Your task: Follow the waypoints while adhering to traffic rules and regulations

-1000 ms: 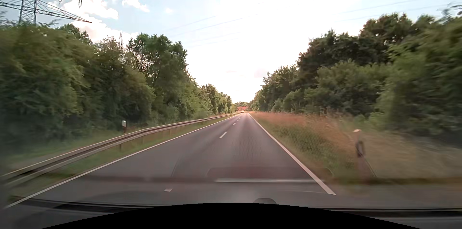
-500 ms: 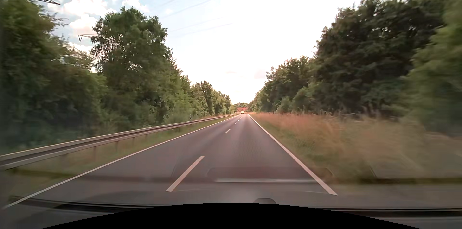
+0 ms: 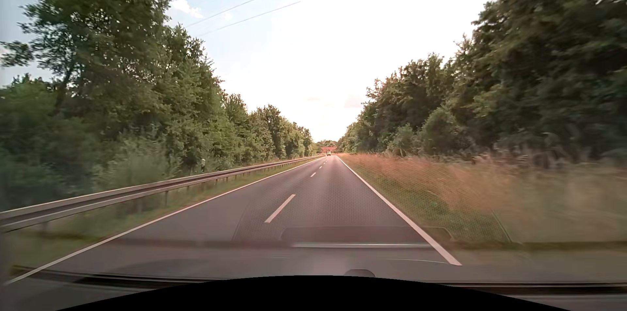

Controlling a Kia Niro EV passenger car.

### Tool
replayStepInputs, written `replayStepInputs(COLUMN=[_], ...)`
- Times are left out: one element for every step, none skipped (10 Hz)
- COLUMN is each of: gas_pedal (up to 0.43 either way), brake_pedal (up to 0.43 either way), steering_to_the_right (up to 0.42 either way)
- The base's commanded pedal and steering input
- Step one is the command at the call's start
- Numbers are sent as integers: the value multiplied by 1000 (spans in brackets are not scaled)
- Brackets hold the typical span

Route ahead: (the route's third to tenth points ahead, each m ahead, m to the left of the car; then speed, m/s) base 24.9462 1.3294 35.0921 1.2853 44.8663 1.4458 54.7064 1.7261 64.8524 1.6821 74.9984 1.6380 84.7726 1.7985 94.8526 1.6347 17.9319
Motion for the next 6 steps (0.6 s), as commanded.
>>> replayStepInputs(gas_pedal=[67,67,67,67,67,67], brake_pedal=[0,0,0,0,0,0], steering_to_the_right=[-3,-3,-3,-3,-3,-3])
